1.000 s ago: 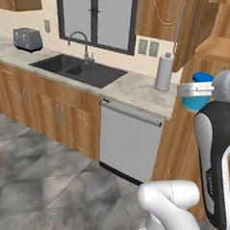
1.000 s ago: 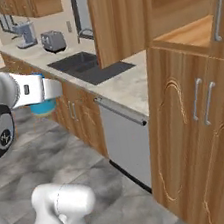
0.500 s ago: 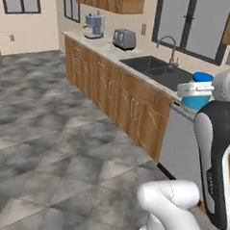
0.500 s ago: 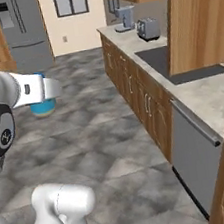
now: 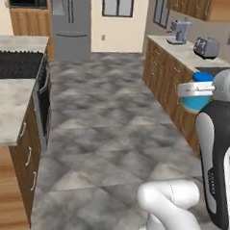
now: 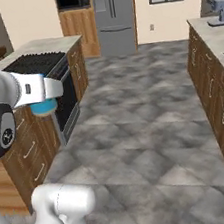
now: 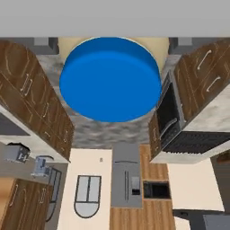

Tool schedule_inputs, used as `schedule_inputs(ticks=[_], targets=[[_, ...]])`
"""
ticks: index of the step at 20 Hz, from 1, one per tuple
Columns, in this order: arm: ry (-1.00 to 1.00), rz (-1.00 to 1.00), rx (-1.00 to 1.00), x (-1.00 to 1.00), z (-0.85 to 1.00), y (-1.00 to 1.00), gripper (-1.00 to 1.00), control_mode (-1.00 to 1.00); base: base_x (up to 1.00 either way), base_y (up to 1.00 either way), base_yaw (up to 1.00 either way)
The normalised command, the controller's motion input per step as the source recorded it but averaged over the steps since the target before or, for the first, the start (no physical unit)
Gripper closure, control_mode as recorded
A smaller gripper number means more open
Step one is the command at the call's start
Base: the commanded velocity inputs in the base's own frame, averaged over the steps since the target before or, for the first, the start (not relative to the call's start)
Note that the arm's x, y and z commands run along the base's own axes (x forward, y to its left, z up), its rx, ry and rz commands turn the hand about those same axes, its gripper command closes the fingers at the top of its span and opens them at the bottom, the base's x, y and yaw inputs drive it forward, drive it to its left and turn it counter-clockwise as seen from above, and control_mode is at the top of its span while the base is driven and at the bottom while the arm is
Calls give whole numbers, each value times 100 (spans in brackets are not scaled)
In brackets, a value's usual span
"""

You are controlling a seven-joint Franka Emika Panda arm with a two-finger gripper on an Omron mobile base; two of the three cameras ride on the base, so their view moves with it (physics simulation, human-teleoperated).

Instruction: The dining table condiment station is running low on mayonnaise. Refill the condiment station by opening the cabinet and taking the mayonnaise from the cabinet and placing it on the dining table.

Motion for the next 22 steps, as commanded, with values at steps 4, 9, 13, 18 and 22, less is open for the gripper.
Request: schedule_inputs(ticks=[4, 9, 13, 18, 22], targets=[[0, 0, 0, 0, 0, 0, 100, 100, 24, 59, 54], [0, 0, 0, 0, 0, 0, 100, 100, 39, 96, 39], [0, 0, 0, 0, 0, 0, 100, 100, 42, 100, 32], [0, 0, 0, 0, 0, 0, 100, 100, 50, 100, 26], [0, 0, 0, 0, 0, 0, 100, 100, 61, 100, 21]])
